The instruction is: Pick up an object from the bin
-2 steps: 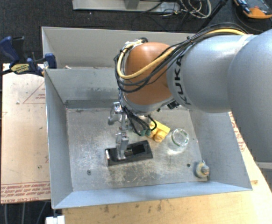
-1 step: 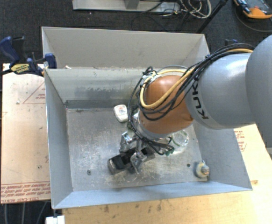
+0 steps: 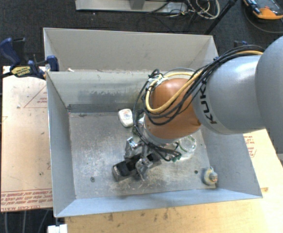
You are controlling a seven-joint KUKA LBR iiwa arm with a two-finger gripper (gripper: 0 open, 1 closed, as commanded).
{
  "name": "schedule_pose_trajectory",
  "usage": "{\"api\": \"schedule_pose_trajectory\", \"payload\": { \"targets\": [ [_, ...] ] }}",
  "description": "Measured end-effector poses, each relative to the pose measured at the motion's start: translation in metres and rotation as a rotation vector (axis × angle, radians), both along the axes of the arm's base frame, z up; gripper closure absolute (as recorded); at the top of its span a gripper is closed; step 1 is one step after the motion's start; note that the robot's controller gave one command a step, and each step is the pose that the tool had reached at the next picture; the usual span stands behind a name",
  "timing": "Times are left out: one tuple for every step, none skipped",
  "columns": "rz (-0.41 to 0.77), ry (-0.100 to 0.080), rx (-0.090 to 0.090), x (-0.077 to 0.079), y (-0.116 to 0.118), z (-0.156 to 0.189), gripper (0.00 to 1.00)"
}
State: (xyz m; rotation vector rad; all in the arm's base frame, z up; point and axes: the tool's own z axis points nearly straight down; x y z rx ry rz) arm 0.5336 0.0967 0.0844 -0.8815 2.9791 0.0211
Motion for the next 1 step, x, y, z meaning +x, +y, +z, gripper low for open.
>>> {"api": "schedule_pose_trajectory", "payload": {
  "targets": [
    [0.172, 0.029, -0.023, -0.0166, -0.0435, 0.1180, 1.00]
  ]
}}
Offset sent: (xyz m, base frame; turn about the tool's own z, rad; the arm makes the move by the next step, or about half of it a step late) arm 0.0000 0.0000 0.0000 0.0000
